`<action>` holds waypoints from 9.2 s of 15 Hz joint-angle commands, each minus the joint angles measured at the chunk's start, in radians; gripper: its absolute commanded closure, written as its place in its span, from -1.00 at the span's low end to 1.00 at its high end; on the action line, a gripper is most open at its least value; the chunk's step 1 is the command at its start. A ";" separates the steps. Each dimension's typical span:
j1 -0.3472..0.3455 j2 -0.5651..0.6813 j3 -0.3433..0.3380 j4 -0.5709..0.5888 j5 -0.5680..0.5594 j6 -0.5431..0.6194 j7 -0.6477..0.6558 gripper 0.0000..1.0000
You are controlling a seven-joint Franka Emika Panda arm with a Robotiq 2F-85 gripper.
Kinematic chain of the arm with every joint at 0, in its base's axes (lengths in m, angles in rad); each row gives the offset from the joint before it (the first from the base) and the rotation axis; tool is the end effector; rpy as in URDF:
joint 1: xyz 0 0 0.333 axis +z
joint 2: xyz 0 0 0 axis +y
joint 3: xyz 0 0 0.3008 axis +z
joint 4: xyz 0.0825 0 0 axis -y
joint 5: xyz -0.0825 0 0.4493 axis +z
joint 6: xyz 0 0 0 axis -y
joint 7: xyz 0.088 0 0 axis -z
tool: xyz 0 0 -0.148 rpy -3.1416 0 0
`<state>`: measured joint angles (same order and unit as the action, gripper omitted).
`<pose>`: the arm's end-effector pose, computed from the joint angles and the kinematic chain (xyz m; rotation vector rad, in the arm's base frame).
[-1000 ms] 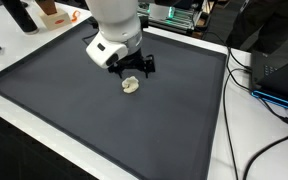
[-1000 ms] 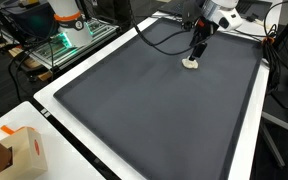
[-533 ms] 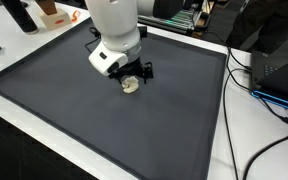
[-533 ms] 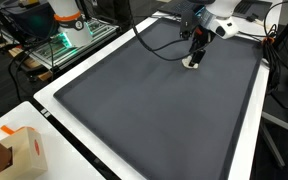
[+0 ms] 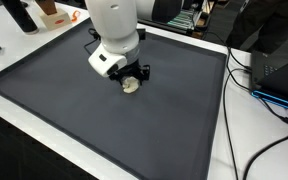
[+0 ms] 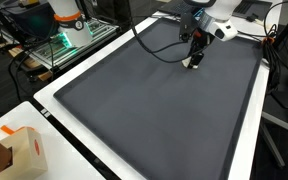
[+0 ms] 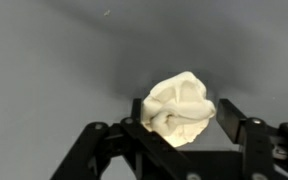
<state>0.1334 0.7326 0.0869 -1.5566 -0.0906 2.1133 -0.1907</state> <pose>0.7013 0.1466 0.1083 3.0364 0.6907 -0.2687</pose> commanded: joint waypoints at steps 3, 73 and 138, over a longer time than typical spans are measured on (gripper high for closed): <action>0.003 -0.003 -0.006 -0.026 -0.039 0.036 0.006 0.38; -0.272 -0.146 -0.093 -0.326 1.179 0.055 0.439 -1.00; 0.396 0.220 -0.221 0.417 -0.432 -0.381 0.501 -1.00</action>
<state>0.4974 0.9618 -0.1099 -1.1001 -0.4984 1.7629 0.2412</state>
